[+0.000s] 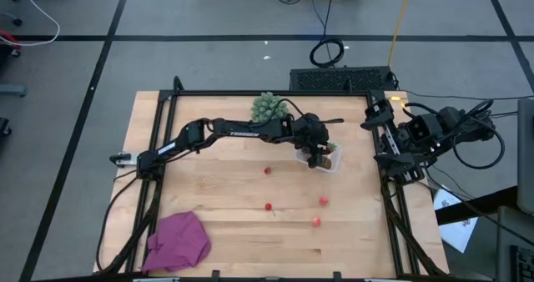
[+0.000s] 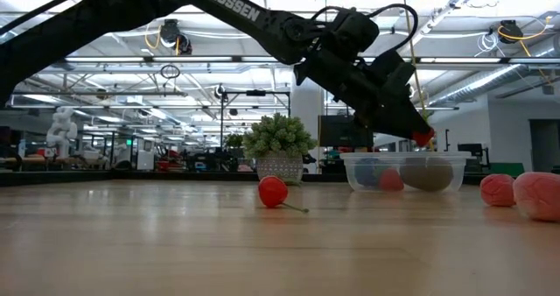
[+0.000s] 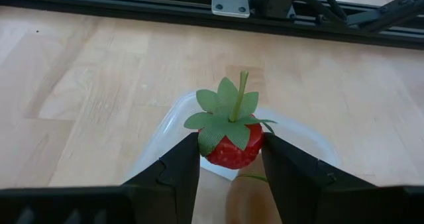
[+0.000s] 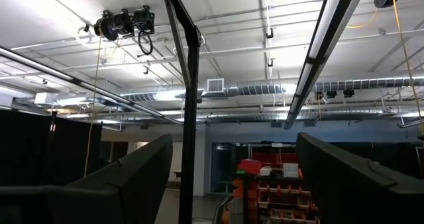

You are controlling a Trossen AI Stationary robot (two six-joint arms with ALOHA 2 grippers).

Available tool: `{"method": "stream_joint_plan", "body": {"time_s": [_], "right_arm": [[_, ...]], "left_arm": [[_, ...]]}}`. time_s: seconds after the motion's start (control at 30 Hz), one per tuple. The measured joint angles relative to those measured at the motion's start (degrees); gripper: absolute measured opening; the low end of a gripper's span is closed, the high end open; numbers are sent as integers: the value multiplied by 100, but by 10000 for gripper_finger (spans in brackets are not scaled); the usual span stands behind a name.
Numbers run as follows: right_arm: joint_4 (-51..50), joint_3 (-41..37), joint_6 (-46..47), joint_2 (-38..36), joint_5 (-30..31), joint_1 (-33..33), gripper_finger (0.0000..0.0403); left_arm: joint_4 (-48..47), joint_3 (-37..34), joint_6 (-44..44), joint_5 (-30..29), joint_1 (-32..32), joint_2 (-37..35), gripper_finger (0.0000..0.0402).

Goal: Pick and placing Produce into tupperware
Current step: Put the red strawberry into the transparent bin, then put the pink peach into the transparent bin

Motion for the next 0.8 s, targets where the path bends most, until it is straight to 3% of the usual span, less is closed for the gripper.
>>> {"method": "stream_joint_plan", "body": {"time_s": [0.17, 0.33, 0.57, 0.8], "right_arm": [[1, 0, 1, 0, -1, 0, 311], [1, 0, 0, 0, 1, 0, 311], [-46, 0, 16, -2, 0, 2, 311], [-348, 0, 16, -9, -3, 2, 311]], "left_arm": [[-30, 0, -8, 98, 0, 0, 172], [-30, 0, -117, 87, 0, 0, 212], [68, 0, 184, -308, 0, -4, 262], [-995, -3, 983, -777, -70, -866, 273]]}}
